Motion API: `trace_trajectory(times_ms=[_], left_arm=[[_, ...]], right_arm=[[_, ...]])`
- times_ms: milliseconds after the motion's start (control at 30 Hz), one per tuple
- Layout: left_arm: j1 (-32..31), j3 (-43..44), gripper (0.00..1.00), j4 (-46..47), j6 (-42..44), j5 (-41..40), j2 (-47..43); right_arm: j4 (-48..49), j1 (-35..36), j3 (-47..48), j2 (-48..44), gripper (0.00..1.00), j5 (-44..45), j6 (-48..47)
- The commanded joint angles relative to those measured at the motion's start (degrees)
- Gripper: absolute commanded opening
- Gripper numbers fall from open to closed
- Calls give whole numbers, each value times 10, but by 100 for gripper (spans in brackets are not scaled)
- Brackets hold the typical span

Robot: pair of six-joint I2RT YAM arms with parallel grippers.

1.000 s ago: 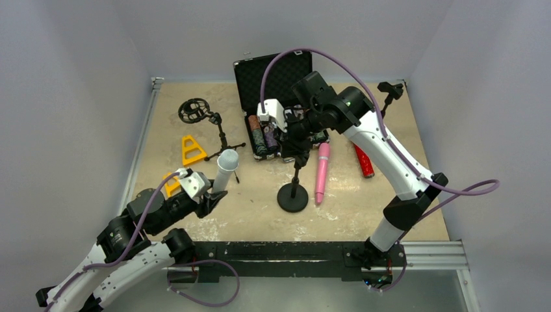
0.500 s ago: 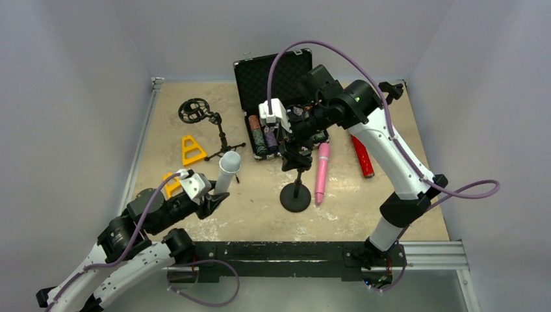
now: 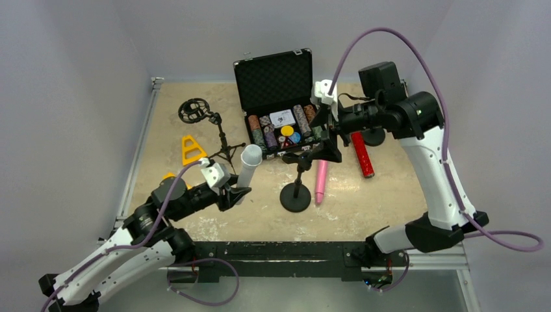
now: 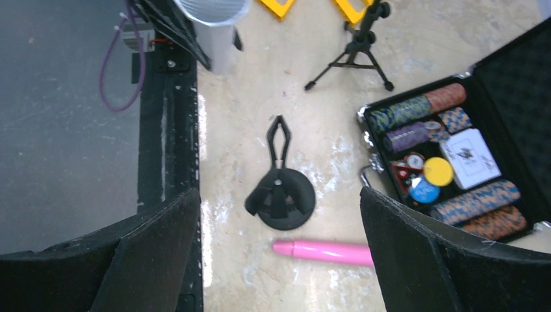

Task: Attach the microphones to the stand

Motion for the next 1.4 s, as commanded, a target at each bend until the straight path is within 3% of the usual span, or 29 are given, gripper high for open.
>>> trace_trajectory(times_ms=[0, 167, 567, 800, 900, 967, 1100, 1167, 1367], left_arm=[[1, -14, 0, 192, -23, 34, 59], [1, -7, 0, 240, 2, 49, 123], [2, -34, 0, 321, -10, 28, 170], [2, -34, 0, 346, -8, 20, 200], [2, -32, 0, 354, -9, 15, 208], [2, -33, 0, 361, -8, 13, 212], [2, -28, 0, 370, -2, 15, 224], [2, -27, 0, 378, 0, 20, 231], [2, -17, 0, 394, 6, 47, 260]], right_arm=[[81, -3, -146, -57, 98, -65, -5], [139, -3, -231, -95, 99, -69, -19], [164, -3, -249, -75, 98, -56, -37], [188, 12, -297, -84, 90, -36, -39], [197, 17, -308, -86, 80, -28, -38], [197, 18, -307, -87, 68, -31, -37], [191, 19, -299, -85, 28, -39, -38], [187, 18, -299, -86, 15, -46, -41], [182, 18, -303, -83, 4, -67, -40]])
